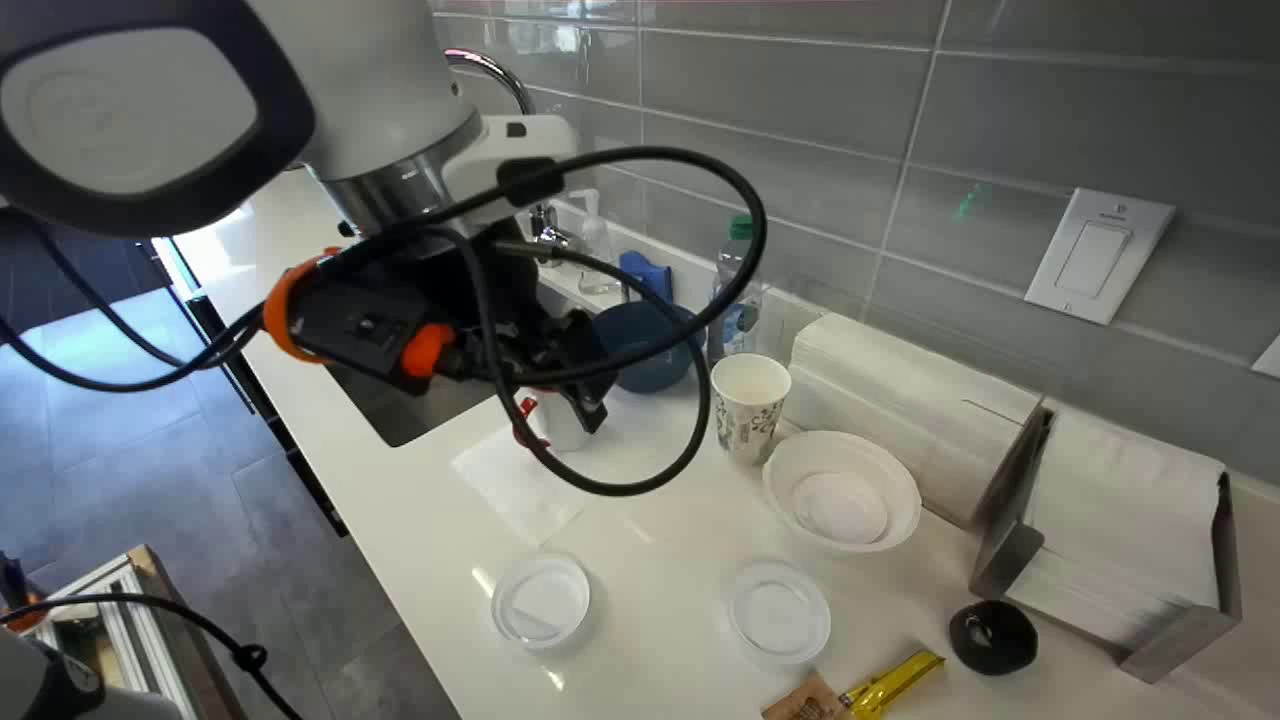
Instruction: Pour the content in the red cup into the blue bowl
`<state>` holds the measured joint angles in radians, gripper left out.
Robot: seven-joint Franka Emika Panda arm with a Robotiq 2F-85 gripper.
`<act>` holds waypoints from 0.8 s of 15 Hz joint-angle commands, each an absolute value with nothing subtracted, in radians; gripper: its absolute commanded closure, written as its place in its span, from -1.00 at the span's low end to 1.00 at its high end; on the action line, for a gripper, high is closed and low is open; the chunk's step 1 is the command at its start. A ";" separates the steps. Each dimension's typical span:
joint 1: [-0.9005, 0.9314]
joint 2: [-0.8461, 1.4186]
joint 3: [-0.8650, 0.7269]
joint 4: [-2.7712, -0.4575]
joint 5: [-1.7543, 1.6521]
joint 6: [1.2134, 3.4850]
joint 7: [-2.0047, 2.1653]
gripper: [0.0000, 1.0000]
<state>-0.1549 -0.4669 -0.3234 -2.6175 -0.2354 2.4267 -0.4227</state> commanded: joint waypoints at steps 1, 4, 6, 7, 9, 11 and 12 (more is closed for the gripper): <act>-0.169 -0.466 -0.309 -2.617 -0.225 2.425 -0.430 -1.00; -0.169 -0.466 -0.309 -2.617 -0.225 2.425 -0.430 -1.00; -0.169 -0.466 -0.309 -2.617 -0.225 2.425 -0.430 -1.00; -0.169 -0.466 -0.309 -2.617 -0.225 2.425 -0.430 -1.00; -0.169 -0.466 -0.309 -2.617 -0.225 2.425 -0.430 -1.00; -0.253 -0.416 -0.139 -2.570 -0.290 2.370 -0.201 -1.00; -0.289 -0.410 -0.069 -2.559 -0.275 2.358 -0.143 -1.00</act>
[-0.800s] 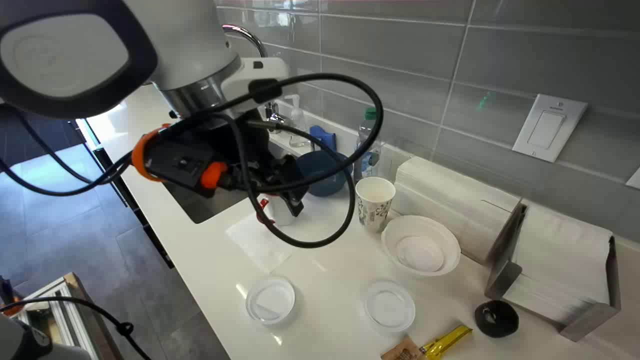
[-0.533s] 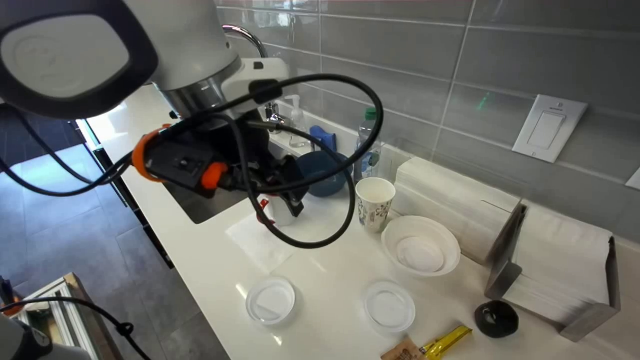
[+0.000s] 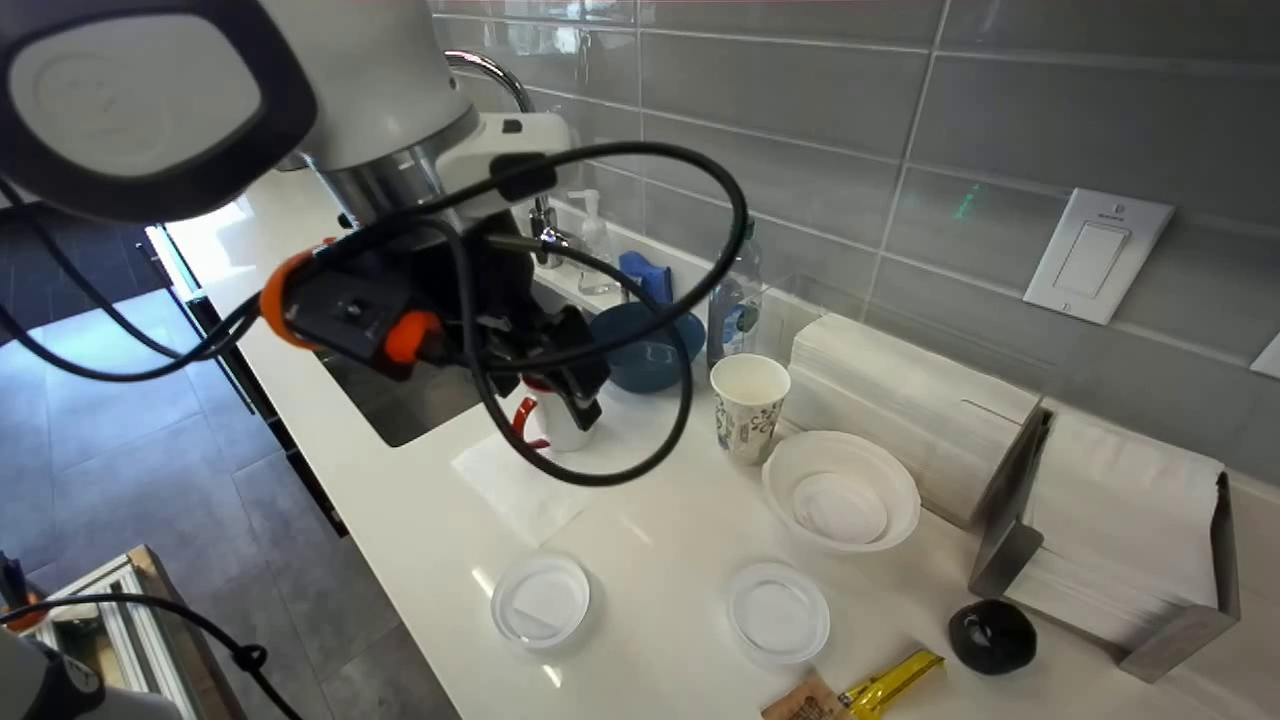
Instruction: Pour the content in the red cup into the blue bowl
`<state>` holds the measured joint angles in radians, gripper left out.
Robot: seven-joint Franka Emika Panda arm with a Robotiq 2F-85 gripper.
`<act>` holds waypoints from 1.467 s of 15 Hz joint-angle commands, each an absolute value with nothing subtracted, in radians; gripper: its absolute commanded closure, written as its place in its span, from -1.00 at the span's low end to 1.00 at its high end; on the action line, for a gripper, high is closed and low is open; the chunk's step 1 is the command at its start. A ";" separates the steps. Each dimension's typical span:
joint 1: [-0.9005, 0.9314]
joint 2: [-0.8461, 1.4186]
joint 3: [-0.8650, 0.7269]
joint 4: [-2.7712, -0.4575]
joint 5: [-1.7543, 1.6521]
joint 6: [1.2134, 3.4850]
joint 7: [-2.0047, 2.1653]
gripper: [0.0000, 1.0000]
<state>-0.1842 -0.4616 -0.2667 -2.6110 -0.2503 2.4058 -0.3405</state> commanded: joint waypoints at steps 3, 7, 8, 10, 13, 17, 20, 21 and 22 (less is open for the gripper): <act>-0.380 -0.409 0.158 -2.518 -0.252 2.288 0.081 -1.00; -0.530 -0.420 0.480 -2.516 -0.242 2.295 0.412 -1.00; -0.572 -0.420 0.559 -2.521 -0.244 2.308 0.497 -1.00; -0.656 -0.407 0.696 -2.520 -0.276 2.310 0.663 -1.00; -0.543 -0.381 0.612 -2.527 -0.346 2.287 0.729 -1.00; -0.579 -0.376 0.646 -2.526 -0.351 2.286 0.767 -1.00; -0.750 -0.436 0.847 -2.527 -0.439 2.290 0.916 -1.00; -0.752 -0.436 0.870 -2.529 -0.492 2.295 0.993 -1.00; -0.770 -0.439 0.917 -2.533 -0.531 2.293 1.068 -1.00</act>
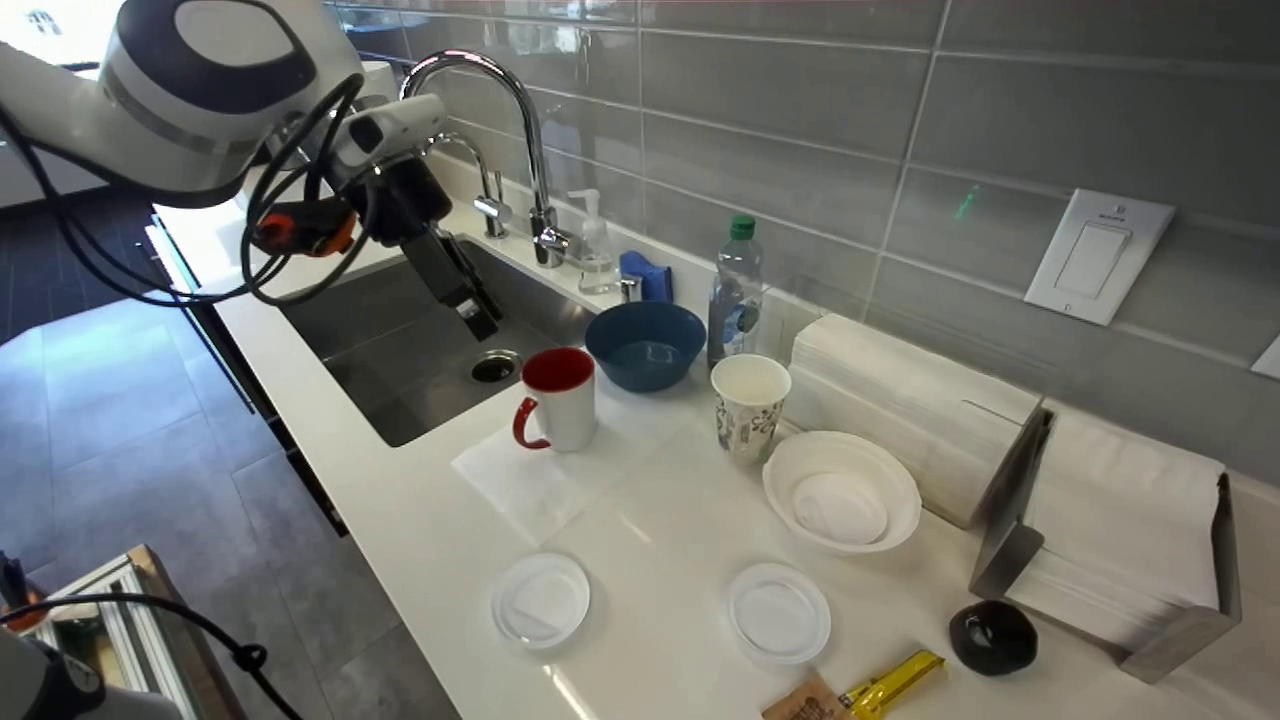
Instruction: Pour the content in the red cup into the blue bowl
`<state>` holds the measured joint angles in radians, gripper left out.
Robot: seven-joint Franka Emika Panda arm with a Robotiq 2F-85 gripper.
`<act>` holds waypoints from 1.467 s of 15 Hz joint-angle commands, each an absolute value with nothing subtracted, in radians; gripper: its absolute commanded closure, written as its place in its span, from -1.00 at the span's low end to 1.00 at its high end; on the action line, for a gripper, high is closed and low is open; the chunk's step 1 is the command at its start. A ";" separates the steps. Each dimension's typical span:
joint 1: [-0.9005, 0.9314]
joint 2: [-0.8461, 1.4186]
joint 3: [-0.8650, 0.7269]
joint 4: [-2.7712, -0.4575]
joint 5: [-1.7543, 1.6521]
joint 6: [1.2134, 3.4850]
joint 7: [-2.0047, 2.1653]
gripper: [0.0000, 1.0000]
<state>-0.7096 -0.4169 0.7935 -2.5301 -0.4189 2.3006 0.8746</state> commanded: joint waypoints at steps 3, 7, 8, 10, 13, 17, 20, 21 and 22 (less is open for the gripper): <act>-0.828 -0.456 1.050 -2.546 -0.625 2.289 1.279 -1.00; -0.834 -0.404 1.094 -2.568 -0.802 2.307 1.552 -1.00; -0.839 -0.383 1.105 -2.573 -0.859 2.289 1.627 -1.00; -0.836 -0.326 1.116 -2.585 -0.982 2.247 1.756 -1.00; -0.779 -0.206 1.097 -2.594 -1.147 2.113 1.933 -1.00; -0.915 -0.168 1.276 -2.595 -1.139 2.042 1.986 -1.00; -0.969 -0.146 1.353 -2.602 -1.194 1.987 2.022 -1.00; -0.994 -0.130 1.375 -2.606 -1.224 1.980 2.034 -1.00; -0.942 -0.178 1.331 -2.607 -1.149 2.007 1.970 -1.00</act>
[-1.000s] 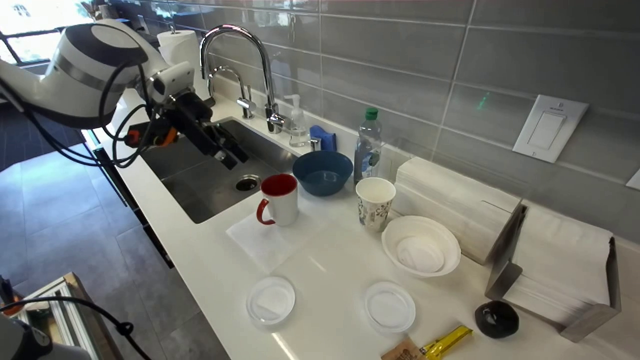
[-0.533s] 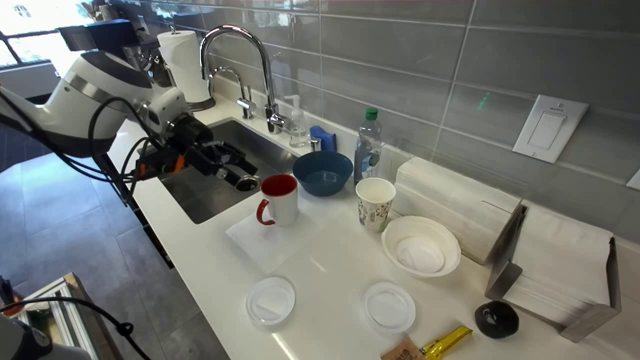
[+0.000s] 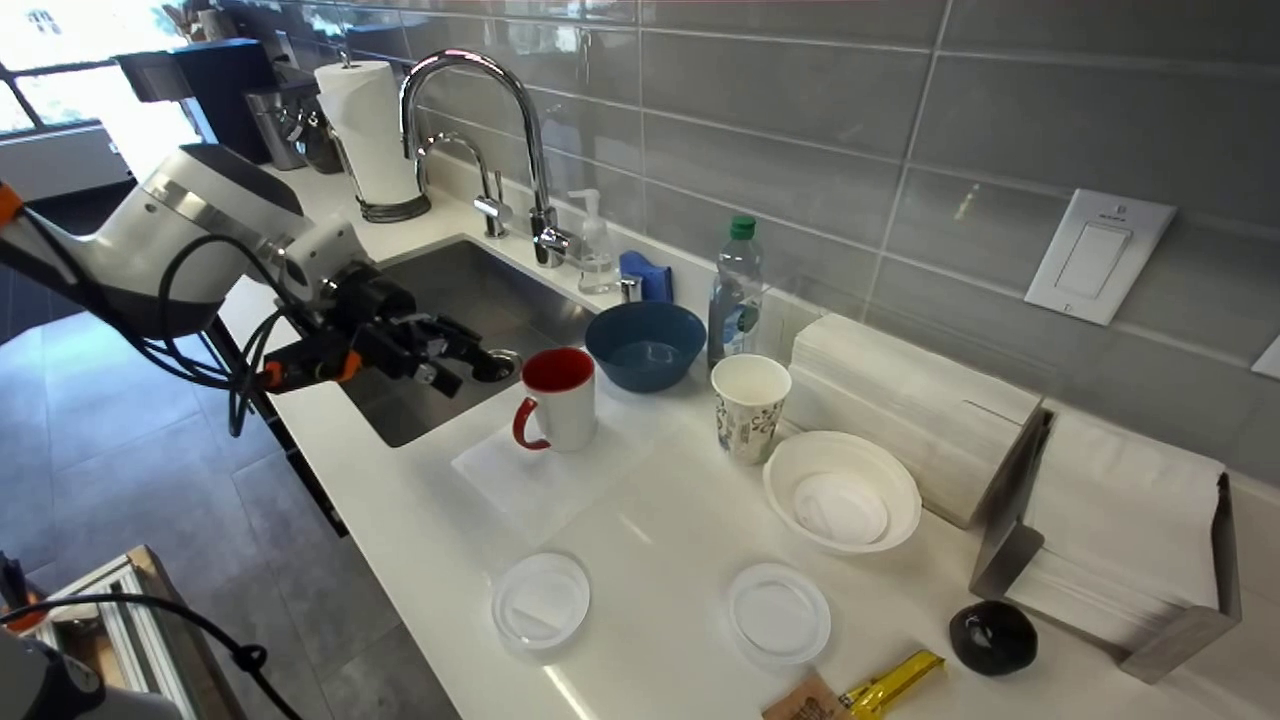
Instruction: Pour the content in the red cup into the blue bowl
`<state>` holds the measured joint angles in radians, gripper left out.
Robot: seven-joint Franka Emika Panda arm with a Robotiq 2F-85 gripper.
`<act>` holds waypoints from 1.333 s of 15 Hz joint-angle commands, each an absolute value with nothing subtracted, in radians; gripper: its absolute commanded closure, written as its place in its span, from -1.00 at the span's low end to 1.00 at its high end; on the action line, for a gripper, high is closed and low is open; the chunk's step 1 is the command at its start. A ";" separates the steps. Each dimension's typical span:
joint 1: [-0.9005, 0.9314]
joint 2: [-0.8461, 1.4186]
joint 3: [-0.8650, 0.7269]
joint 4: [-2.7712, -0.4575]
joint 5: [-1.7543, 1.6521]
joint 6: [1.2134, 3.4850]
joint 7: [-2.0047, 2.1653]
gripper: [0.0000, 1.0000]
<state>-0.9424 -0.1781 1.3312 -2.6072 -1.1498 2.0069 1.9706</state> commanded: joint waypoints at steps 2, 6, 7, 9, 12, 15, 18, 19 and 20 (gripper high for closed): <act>-0.972 -0.165 1.357 -2.608 -1.175 1.997 1.982 -1.00; -0.980 -0.154 1.361 -2.608 -1.186 1.995 1.988 -1.00; -0.989 -0.139 1.376 -2.604 -1.181 1.970 1.977 -1.00; -1.011 -0.117 1.407 -2.607 -1.203 1.940 1.986 -1.00; -1.040 -0.087 1.451 -2.612 -1.206 1.910 1.981 -1.00; -1.080 -0.078 1.490 -2.620 -1.212 1.892 1.994 -1.00; -1.131 -0.076 1.529 -2.627 -1.224 1.897 2.005 -1.00; -1.147 -0.080 1.541 -2.630 -1.233 1.911 2.013 -1.00; -1.164 -0.085 1.556 -2.631 -1.239 1.920 2.013 -1.00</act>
